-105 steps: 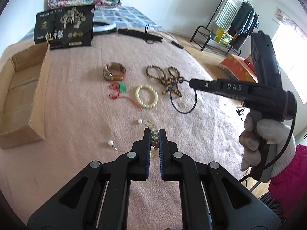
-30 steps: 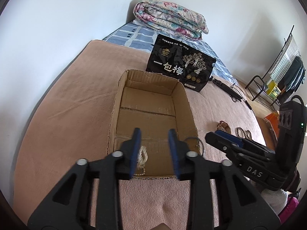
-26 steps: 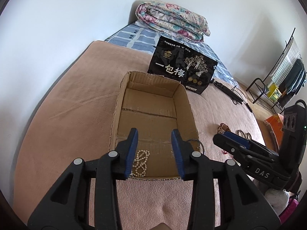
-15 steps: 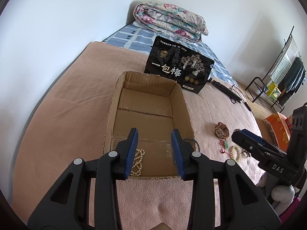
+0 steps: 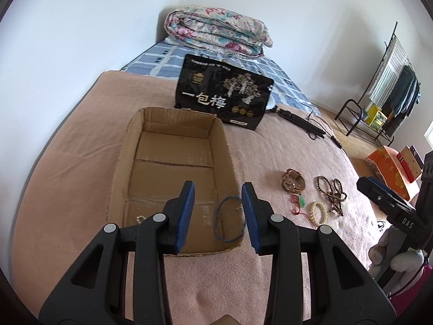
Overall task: Organize jewelry
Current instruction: 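Grasp the brown leather watch with the left tool while the right tool grasps the wooden prayer beads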
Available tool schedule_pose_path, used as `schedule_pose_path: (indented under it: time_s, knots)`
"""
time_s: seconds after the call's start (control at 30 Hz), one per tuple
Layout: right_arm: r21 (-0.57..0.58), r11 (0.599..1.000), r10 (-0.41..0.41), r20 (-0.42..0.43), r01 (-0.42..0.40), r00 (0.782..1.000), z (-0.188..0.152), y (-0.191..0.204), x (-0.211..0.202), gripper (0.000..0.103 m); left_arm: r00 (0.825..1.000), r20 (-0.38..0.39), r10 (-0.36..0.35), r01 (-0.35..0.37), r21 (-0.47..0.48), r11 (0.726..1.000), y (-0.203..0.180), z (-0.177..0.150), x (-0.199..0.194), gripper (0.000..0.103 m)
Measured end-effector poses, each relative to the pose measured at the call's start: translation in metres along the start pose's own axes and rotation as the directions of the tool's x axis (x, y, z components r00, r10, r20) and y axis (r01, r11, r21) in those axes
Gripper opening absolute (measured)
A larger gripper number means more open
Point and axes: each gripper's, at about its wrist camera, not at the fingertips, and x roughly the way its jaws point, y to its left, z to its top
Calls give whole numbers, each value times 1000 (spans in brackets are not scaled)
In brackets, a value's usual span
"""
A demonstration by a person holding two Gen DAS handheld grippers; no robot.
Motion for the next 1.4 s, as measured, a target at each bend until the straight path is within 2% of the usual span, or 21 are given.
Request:
schedule_pose_path:
  time_s: [0.37,0.43,0.47,0.77,0.83,0.9,1.2,1.4]
  knots:
    - [86,989,-121,29,118,992,1,-72,-29,103,998,-33,-54,56,70,996,-56,-6,19,36]
    - [98,985,-145,27,141,989,1,-83,-32,103,997,-41,-66,69,76,995,-64,-7,22,45]
    - [107,983,-155,25,151,988,1,-90,-34,103,997,-42,-70,73,78,994,-68,-8,23,45]
    - [159,960,-227,-49,232,973,-2,-144,-32,103,992,-86,-87,97,114,989,-99,-12,46,46]
    - [163,956,-233,-75,243,970,-4,-155,-28,103,991,-98,-88,100,123,987,-105,-13,53,55]
    - [168,953,-237,-106,252,966,-8,-166,-23,103,989,-112,-94,107,124,986,-112,-14,62,57]
    - [223,946,-193,-189,234,963,-20,-190,1,103,980,-178,-84,112,154,982,-141,-11,116,57]
    - [191,954,-185,-234,232,955,-24,-186,24,102,973,-219,-75,104,125,987,-147,-4,157,57]
